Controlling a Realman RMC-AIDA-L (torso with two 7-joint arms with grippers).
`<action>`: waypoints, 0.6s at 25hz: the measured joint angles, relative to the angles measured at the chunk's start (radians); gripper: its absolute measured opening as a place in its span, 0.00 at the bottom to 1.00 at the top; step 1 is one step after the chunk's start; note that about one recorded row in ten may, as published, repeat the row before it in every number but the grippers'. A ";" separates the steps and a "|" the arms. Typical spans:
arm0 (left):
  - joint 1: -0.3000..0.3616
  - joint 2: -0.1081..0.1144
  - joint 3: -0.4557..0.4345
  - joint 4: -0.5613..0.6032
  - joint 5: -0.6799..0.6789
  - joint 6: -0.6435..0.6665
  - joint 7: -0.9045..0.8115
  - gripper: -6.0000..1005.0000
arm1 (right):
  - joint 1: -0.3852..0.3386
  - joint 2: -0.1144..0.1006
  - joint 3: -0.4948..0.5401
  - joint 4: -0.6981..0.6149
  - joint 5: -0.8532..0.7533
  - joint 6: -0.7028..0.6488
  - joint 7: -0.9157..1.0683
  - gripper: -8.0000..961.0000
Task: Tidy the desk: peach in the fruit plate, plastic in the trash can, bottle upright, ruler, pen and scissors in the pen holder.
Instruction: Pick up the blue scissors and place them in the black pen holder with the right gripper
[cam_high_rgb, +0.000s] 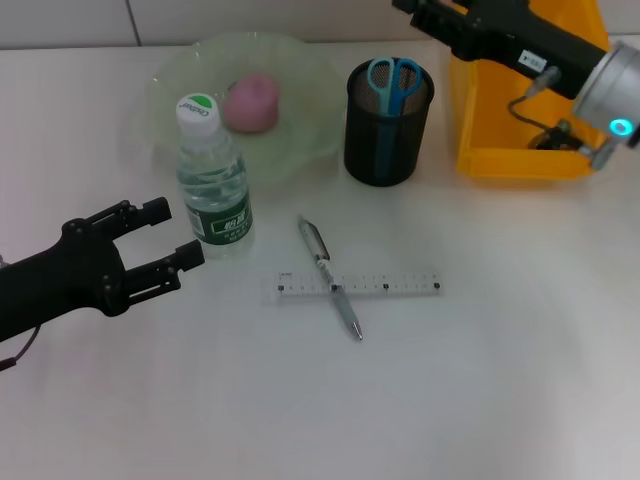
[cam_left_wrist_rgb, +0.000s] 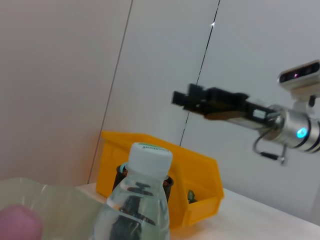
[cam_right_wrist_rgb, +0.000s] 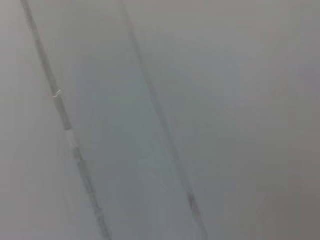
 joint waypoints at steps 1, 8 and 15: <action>0.000 0.000 0.000 0.000 0.000 0.001 0.000 0.78 | -0.031 -0.023 0.009 -0.129 -0.141 -0.049 0.131 0.62; 0.001 -0.001 0.000 0.000 0.001 0.005 -0.001 0.78 | -0.024 -0.068 0.116 -0.534 -0.680 -0.343 0.493 0.62; 0.001 -0.006 0.000 0.000 0.000 0.010 -0.010 0.78 | 0.151 -0.061 0.112 -0.779 -1.193 -0.642 0.611 0.62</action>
